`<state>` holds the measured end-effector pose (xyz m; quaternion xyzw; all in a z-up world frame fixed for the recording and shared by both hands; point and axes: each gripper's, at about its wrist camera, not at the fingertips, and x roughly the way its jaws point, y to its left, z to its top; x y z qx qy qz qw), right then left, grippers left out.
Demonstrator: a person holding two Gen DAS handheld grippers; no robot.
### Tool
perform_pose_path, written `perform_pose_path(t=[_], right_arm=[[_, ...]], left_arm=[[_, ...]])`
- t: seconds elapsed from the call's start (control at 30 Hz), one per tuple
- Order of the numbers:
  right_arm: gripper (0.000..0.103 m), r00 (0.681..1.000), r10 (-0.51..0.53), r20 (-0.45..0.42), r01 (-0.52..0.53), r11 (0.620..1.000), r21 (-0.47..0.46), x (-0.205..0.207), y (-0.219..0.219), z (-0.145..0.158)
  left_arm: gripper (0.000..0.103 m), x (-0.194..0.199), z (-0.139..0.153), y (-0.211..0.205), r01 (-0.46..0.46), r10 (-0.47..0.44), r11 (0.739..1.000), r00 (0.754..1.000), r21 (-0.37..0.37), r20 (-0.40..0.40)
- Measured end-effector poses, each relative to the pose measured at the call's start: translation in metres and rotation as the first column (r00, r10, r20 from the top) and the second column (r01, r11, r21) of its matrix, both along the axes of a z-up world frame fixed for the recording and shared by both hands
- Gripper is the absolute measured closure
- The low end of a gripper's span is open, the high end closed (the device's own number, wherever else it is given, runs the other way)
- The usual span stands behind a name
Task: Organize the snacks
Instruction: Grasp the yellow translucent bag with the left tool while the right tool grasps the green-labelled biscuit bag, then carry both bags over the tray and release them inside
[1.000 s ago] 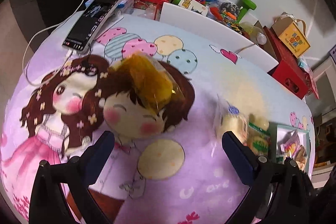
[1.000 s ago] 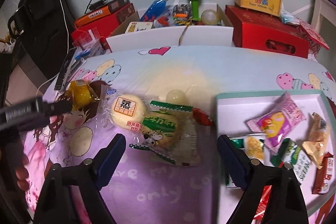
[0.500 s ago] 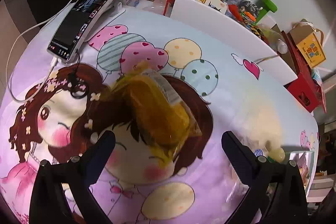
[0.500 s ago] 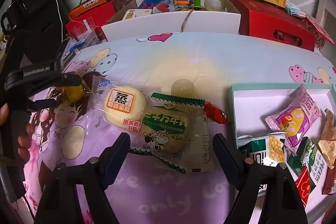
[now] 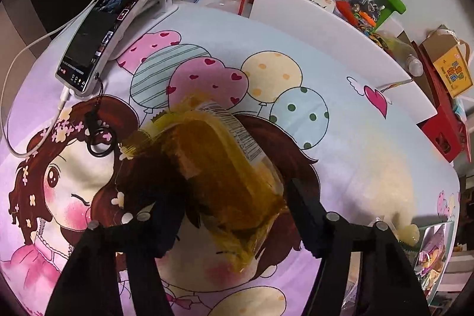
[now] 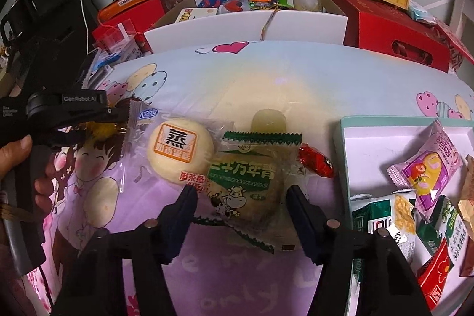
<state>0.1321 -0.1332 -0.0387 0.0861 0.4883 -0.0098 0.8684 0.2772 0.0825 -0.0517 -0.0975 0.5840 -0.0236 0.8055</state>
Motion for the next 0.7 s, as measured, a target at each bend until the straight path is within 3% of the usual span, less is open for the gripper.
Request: perform_pose_path(t=[0.2,0.7], right_arm=[[0.046,1.000,0.006,0.004,-0.006,1.000,-0.001,-0.001,0.001,0.001],[0.050,0.999,0.017,0.032,-0.017,1.000,0.004,-0.014,-0.004,0.018]], left_arm=[[0.044,-0.005,0.005,-0.002,-0.004,0.004,1.000,1.000,0.012,0.014],[0.044,-0.052,0.041,-0.001,-0.058,0.064,0.995,0.994,-0.078,0.087]])
